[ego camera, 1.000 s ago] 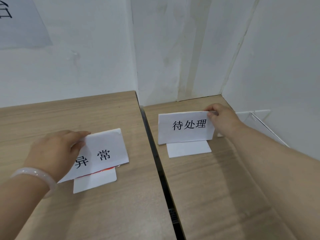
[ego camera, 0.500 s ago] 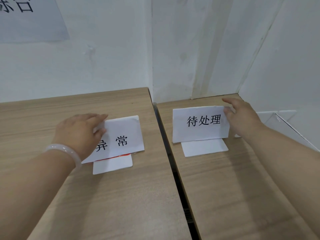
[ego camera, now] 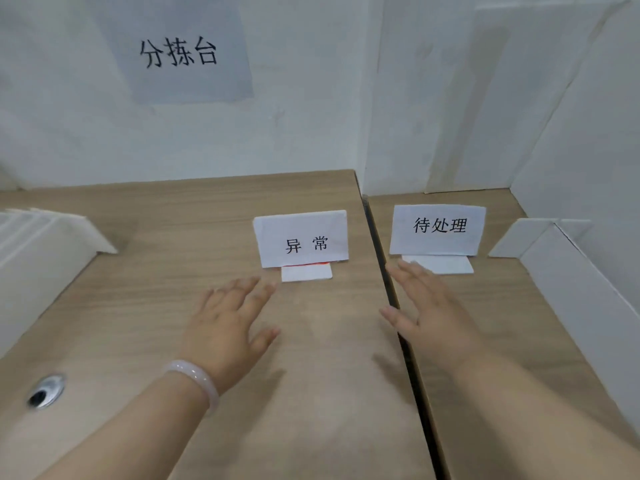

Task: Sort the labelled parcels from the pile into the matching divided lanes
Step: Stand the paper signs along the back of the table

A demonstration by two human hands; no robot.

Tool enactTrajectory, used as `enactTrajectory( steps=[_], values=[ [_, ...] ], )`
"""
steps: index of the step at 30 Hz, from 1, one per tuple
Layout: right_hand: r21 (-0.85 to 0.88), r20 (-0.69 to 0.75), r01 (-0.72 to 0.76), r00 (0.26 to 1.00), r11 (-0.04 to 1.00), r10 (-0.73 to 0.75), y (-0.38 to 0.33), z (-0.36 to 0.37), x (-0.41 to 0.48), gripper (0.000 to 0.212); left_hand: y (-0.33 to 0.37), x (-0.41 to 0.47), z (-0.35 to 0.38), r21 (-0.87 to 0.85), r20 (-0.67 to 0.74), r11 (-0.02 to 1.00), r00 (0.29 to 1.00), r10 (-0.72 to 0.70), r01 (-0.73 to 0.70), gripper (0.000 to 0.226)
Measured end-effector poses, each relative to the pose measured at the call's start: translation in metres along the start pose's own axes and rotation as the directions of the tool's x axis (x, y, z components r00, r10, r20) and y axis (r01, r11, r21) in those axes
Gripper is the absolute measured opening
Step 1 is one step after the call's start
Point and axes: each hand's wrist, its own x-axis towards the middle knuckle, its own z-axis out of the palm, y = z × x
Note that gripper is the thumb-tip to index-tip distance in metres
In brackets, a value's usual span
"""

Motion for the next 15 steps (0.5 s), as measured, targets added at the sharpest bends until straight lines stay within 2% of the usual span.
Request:
enactTrajectory(
  steps=[6,10,13,15],
  values=[
    [0.030,0.161,0.084,0.983,0.996,-0.088,-0.093,0.030,-0.082,0.090,-0.006,-0.124,-0.048,0.000,0.032,0.997,0.997,-0.074,0.074,0.062],
    [0.052,0.251,0.151,0.955,0.987,-0.160,-0.146,0.045,-0.122,0.080,-0.024,-0.191,-0.077,0.003,0.076,0.988,0.985,-0.153,0.153,0.061],
    [0.051,0.264,0.184,0.946,0.982,-0.190,-0.187,0.055,-0.145,0.086,-0.044,-0.231,-0.092,-0.007,0.102,0.984,0.979,-0.177,0.179,0.061],
    [0.050,0.268,0.205,0.940,0.977,-0.211,-0.215,0.063,-0.159,0.079,-0.057,-0.256,-0.100,-0.022,0.126,0.981,0.974,-0.190,0.194,0.062]
  ],
)
